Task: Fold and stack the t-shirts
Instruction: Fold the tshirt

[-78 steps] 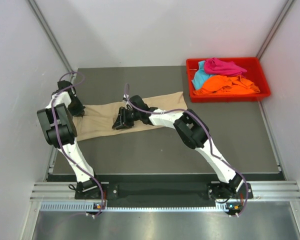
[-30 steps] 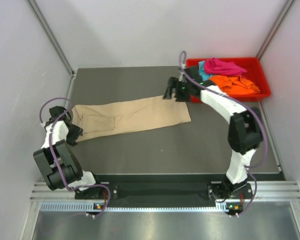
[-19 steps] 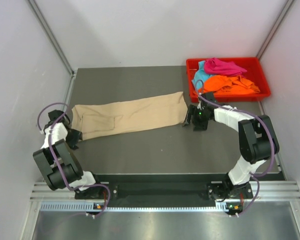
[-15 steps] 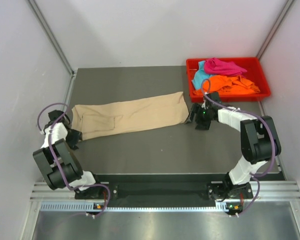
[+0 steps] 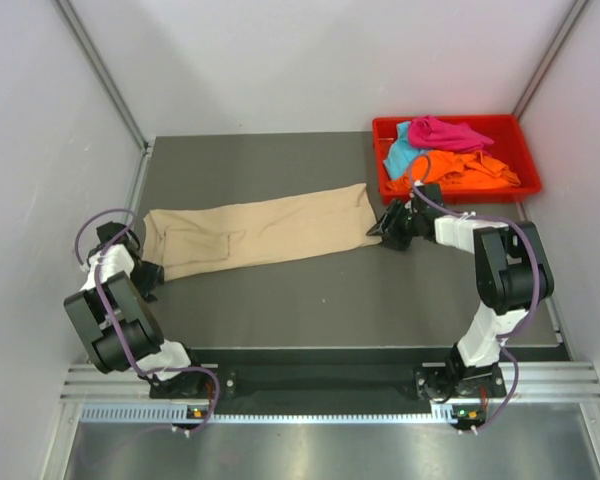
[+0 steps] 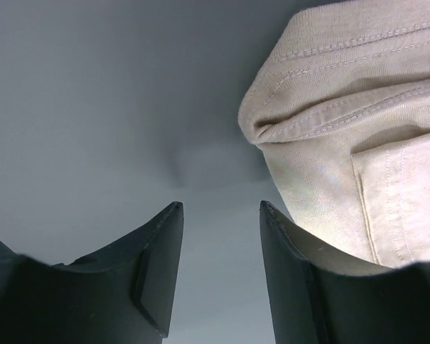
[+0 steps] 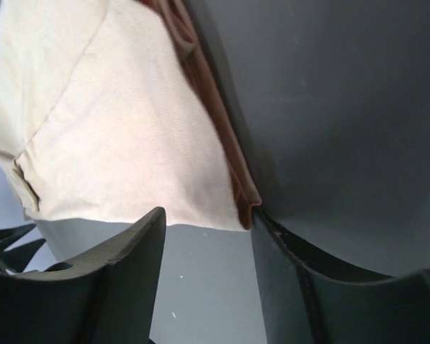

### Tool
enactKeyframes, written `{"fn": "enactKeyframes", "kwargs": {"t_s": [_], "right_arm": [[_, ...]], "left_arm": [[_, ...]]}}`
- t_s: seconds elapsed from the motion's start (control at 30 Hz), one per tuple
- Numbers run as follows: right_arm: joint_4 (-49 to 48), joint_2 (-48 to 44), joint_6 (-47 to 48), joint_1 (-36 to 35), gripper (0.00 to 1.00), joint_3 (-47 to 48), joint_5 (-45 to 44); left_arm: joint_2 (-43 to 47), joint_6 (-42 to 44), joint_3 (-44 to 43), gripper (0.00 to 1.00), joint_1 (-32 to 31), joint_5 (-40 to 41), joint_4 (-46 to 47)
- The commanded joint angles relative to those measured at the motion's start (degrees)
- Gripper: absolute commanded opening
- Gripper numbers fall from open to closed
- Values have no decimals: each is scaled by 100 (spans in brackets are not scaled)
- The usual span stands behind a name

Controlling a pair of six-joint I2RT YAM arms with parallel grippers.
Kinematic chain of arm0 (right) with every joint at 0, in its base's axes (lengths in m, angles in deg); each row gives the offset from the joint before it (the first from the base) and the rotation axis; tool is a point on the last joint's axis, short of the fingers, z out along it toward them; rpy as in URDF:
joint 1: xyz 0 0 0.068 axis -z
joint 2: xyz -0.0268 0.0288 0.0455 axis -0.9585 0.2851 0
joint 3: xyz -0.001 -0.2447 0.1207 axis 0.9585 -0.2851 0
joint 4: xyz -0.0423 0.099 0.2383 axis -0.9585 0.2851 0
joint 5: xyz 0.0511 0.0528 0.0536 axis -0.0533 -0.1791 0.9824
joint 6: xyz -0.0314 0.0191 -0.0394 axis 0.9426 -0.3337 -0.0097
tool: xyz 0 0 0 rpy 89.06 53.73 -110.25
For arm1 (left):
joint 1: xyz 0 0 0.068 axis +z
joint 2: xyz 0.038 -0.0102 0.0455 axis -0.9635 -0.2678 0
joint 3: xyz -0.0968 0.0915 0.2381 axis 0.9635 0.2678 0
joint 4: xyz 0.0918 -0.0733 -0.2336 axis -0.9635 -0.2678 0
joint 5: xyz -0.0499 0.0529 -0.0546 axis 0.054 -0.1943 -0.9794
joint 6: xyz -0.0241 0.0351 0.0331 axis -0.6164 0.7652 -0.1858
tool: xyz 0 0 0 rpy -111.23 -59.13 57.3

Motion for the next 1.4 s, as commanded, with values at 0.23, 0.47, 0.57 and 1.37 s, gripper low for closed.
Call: {"fn": "enactKeyframes", "kwargs": {"t_s": [0.23, 0.47, 0.57, 1.37], "right_arm": [[317, 349, 268, 33, 0, 30, -347], [572, 7, 910, 59, 0, -119, -347], [660, -212, 963, 7, 0, -330, -277], [1091, -2155, 761, -819, 4, -2360, -171]], "left_arm": [[-50, -79, 167, 53, 61, -127, 290], [12, 447, -157, 52, 88, -758, 458], [-120, 527, -605, 50, 61, -822, 405], [-4136, 1590, -5370, 55, -1635, 707, 387]]}}
